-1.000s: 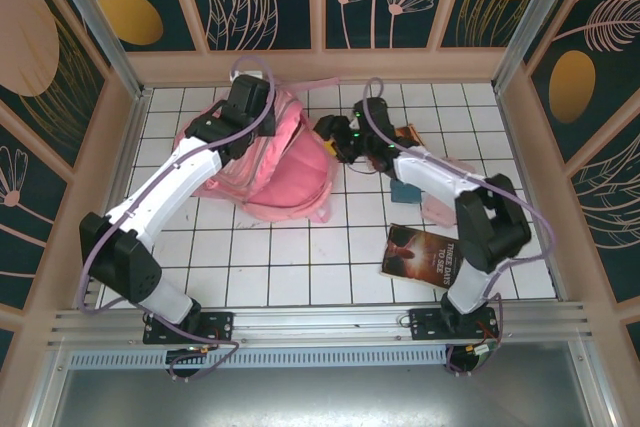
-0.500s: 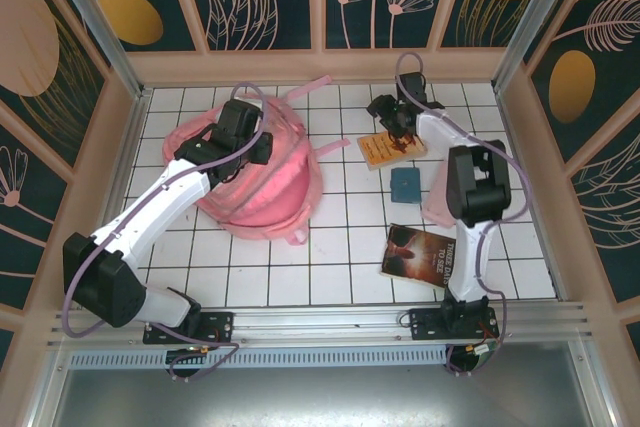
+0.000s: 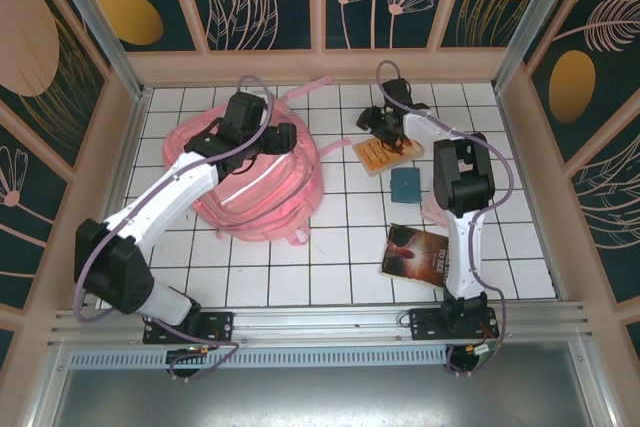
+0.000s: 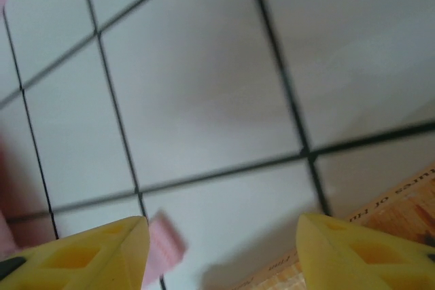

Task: Pack the student bag

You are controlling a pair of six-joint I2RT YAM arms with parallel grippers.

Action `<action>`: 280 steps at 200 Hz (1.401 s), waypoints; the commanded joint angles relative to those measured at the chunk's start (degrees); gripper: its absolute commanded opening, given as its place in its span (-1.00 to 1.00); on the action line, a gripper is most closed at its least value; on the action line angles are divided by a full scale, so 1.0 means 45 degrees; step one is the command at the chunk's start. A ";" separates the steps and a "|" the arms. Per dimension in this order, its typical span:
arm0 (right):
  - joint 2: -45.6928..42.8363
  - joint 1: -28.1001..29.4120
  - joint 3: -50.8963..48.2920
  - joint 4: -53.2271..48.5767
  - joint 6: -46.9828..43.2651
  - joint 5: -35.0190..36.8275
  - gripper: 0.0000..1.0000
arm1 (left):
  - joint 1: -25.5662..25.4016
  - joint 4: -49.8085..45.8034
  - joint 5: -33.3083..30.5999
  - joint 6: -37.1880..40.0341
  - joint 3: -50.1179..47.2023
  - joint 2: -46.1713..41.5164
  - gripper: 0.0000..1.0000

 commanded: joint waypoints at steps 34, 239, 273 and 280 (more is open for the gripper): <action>-0.2395 0.1721 -0.3291 -0.0878 -0.0598 -0.1721 0.20 | 0.0029 0.1268 0.2168 -0.1301 0.1038 0.1838 0.56; -0.4421 -0.0243 -0.6611 -0.0063 0.0803 -0.1177 -0.23 | -0.1824 0.1325 0.5429 -0.3524 0.4473 0.8784 -0.01; -0.4157 -0.0288 -0.6688 0.0181 0.0798 -0.1624 -0.32 | -0.1878 0.0753 0.5446 -0.3398 0.4952 0.9253 -0.01; -0.4177 -0.0273 -0.6708 0.0247 0.0803 -0.1724 -0.35 | -0.1859 0.0757 0.5444 -0.3405 0.4954 0.9328 -0.01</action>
